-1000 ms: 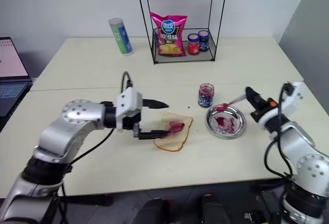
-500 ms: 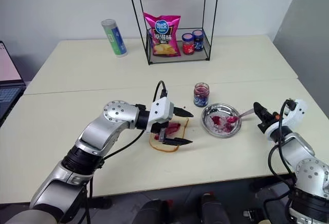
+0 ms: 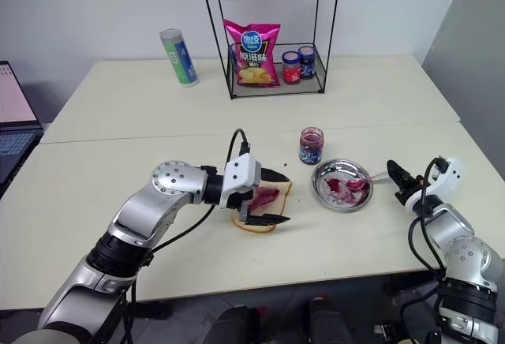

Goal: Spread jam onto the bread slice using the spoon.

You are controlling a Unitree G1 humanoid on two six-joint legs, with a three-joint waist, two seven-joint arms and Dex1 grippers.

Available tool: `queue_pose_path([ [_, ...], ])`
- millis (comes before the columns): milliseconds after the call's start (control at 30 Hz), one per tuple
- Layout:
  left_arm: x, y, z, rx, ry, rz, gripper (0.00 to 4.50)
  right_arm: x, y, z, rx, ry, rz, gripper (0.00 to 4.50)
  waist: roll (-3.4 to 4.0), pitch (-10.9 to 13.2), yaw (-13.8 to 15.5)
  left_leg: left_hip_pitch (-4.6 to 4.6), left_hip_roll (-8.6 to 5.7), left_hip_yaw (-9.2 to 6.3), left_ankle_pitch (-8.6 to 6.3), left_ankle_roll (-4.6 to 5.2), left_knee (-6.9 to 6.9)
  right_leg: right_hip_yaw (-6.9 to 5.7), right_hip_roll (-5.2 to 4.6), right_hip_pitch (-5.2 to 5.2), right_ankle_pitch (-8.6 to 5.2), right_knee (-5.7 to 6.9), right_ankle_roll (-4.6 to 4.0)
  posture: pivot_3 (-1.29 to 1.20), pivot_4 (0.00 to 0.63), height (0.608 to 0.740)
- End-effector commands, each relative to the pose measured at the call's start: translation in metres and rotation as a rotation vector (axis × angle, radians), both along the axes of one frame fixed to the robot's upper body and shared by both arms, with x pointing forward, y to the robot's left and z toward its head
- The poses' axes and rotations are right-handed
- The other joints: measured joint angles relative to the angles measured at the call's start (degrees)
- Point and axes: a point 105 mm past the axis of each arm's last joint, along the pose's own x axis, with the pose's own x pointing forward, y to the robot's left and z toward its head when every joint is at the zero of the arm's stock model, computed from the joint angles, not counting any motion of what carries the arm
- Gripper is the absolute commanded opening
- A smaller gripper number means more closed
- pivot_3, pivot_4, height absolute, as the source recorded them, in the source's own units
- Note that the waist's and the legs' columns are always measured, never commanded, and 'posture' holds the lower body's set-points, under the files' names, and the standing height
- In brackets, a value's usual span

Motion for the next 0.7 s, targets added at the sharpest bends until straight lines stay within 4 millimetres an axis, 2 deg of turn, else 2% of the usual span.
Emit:
queue_pose_path([
  [33,0.001,0.001,0.013,-0.019,-0.053,0.008,4.5,0.002,-0.01,0.024,-0.019,-0.081,-0.022,2.19,0.0,0.0,0.0,0.0,0.0,0.0,0.0,0.0,0.0,-0.01,0.0,0.0,0.0,0.0,0.0,0.0,0.15,0.74],
  [200,0.004,0.001,0.014,-0.02,-0.059,0.012,4.5,0.001,-0.017,0.026,-0.019,-0.084,-0.046,3.26,0.0,0.0,0.0,0.01,0.0,-0.02,0.0,0.0,0.01,-0.02,0.0,0.01,0.0,0.01,0.0,0.0,0.15,0.74],
  [333,0.007,0.006,0.016,-0.013,-0.06,0.029,4.5,-0.002,-0.035,0.032,-0.055,-0.085,-0.117,4.23,0.0,0.0,0.0,0.01,0.0,-0.01,0.0,0.0,0.01,-0.01,0.0,0.01,0.0,0.01,0.0,0.0,0.15,0.74],
  [400,0.01,0.013,0.017,-0.012,-0.049,0.055,4.5,-0.004,-0.04,0.04,-0.099,-0.094,-0.121,4.44,0.0,0.0,0.0,0.01,-0.01,0.0,0.0,0.0,0.02,-0.01,0.0,0.01,0.0,0.02,0.0,0.0,0.15,0.74],
  [533,0.02,0.044,0.025,-0.02,-0.003,0.155,4.5,-0.015,-0.023,0.055,-0.416,-0.087,0.041,4.44,0.06,0.0,-0.1,0.02,0.0,0.0,0.0,0.0,0.0,0.0,0.0,0.0,0.0,0.03,0.0,0.0,0.15,0.74],
  [600,0.027,0.072,0.027,-0.003,0.011,0.241,4.5,-0.025,-0.001,0.061,-0.592,-0.103,0.201,4.44,0.1,0.1,-0.1,0.09,0.04,-0.01,0.0,0.0,-0.01,-0.03,0.04,0.04,0.0,0.04,0.0,0.0,0.15,0.74],
  [633,0.029,0.09,0.029,0.008,0.015,0.298,4.5,-0.034,0.015,0.067,-0.627,-0.125,0.31,4.44,0.11,0.1,-0.2,0.1,0.02,0.0,0.0,0.0,-0.03,-0.02,0.03,0.02,-0.01,0.06,-0.01,0.0,0.15,0.74],
  [700,0.031,0.107,0.031,0.018,0.019,0.351,4.5,-0.044,0.032,0.071,-0.642,-0.149,0.422,4.44,0.1,0.1,-0.3,0.19,0.11,-0.01,-0.01,0.01,-0.07,-0.02,0.11,0.06,-0.02,0.04,-0.03,0.0,0.15,0.74],
])
